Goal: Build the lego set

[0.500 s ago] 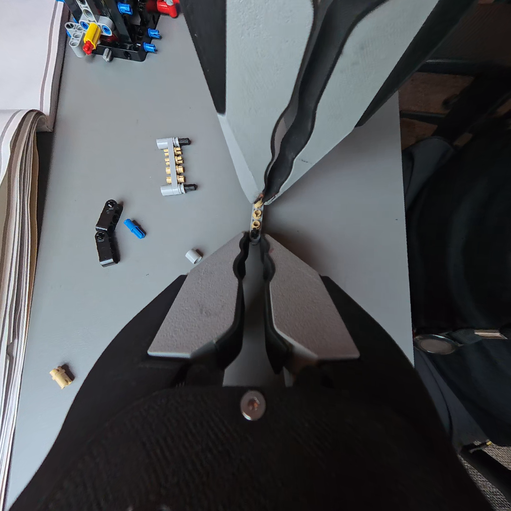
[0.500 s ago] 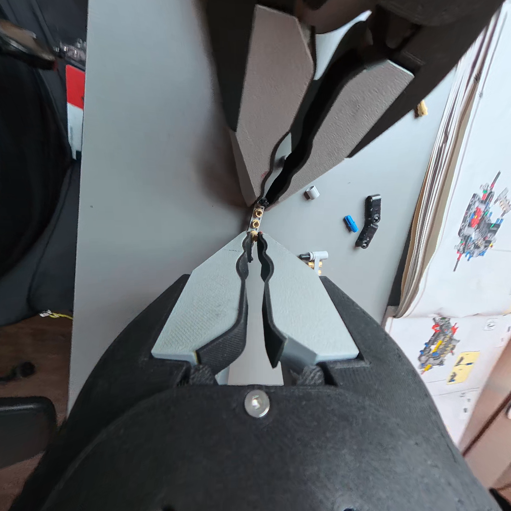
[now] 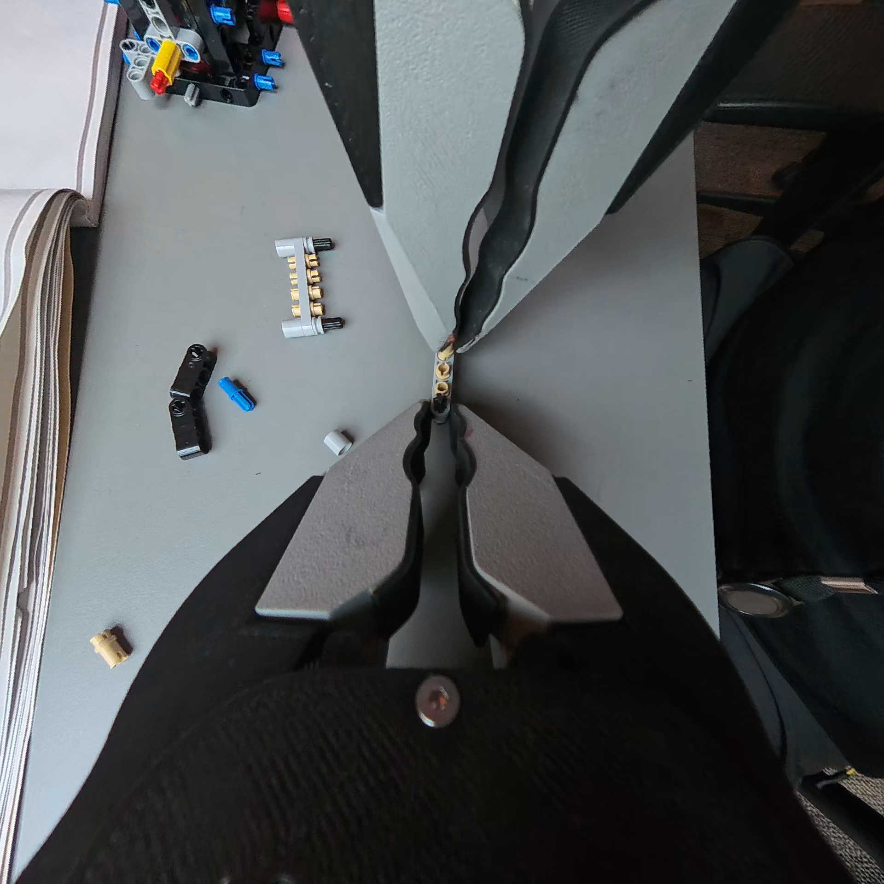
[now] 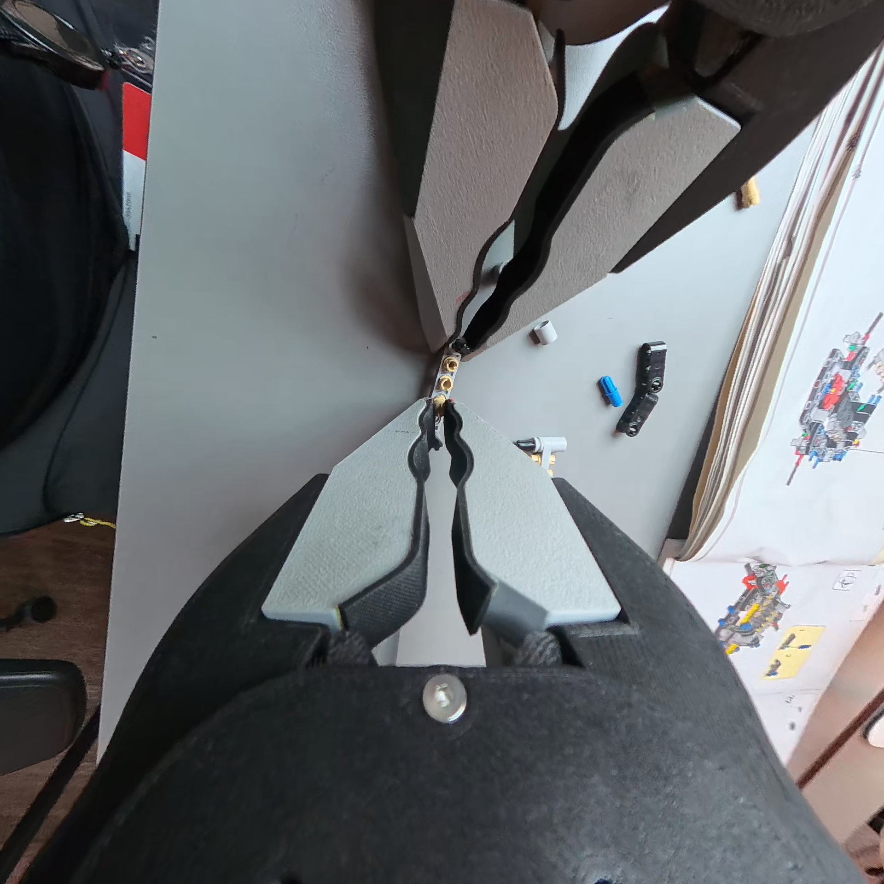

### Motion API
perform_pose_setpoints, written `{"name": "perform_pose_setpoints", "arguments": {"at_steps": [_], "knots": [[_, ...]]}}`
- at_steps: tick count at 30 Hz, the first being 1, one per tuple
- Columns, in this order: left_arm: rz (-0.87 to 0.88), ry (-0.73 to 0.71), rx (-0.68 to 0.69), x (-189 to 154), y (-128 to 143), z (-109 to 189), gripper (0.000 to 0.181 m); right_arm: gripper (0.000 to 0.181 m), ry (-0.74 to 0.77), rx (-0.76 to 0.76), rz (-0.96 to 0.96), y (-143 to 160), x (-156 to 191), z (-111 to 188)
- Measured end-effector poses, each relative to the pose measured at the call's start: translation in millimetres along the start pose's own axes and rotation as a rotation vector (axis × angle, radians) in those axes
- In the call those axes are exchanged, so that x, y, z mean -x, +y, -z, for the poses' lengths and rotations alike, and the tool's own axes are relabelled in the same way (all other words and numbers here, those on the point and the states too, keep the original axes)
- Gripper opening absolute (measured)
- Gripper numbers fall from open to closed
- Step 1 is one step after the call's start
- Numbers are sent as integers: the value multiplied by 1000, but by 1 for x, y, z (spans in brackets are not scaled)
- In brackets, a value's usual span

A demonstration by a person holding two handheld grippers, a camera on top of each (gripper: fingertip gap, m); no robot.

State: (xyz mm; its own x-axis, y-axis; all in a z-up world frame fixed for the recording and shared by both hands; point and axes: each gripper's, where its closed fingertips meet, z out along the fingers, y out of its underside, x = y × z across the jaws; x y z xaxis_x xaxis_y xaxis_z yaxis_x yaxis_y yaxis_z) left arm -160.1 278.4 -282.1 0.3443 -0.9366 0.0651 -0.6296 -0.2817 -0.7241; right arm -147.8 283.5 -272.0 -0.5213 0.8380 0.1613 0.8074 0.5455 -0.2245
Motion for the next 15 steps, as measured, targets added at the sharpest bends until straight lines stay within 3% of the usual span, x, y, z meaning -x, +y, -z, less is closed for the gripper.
{"name": "perform_pose_setpoints", "arguments": {"at_steps": [15], "knots": [[7, 2, 1, 0, 0, 0, 5, 1, -63, -56, -44, -1, -3, -1]]}}
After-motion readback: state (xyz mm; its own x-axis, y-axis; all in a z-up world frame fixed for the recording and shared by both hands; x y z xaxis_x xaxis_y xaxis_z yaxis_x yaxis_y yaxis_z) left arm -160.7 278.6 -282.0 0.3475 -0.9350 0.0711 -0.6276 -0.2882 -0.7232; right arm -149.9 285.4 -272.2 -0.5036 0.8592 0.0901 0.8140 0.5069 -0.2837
